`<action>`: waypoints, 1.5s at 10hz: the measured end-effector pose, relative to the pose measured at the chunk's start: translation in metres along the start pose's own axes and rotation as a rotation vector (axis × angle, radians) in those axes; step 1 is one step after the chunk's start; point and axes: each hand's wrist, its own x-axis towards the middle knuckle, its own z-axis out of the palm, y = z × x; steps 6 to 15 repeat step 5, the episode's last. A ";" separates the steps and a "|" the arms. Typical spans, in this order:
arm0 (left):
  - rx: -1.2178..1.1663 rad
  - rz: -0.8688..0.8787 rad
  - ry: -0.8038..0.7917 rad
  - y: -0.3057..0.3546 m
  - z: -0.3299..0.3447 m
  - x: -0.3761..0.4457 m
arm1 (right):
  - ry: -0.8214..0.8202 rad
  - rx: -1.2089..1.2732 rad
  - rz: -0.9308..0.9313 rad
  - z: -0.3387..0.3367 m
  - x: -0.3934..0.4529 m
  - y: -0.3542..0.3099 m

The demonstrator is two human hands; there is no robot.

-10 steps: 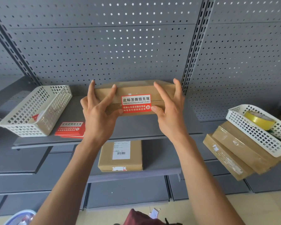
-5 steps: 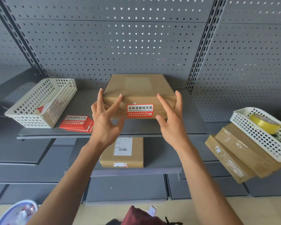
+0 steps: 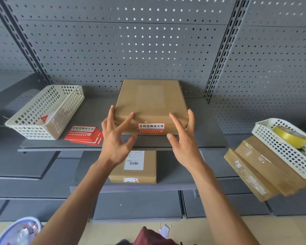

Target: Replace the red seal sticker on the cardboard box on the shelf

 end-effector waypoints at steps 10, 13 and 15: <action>-0.218 -0.115 0.074 0.008 -0.018 0.021 | -0.153 -0.008 0.091 -0.038 0.001 -0.004; -0.218 -0.115 0.074 0.008 -0.018 0.021 | -0.153 -0.008 0.091 -0.038 0.001 -0.004; -0.218 -0.115 0.074 0.008 -0.018 0.021 | -0.153 -0.008 0.091 -0.038 0.001 -0.004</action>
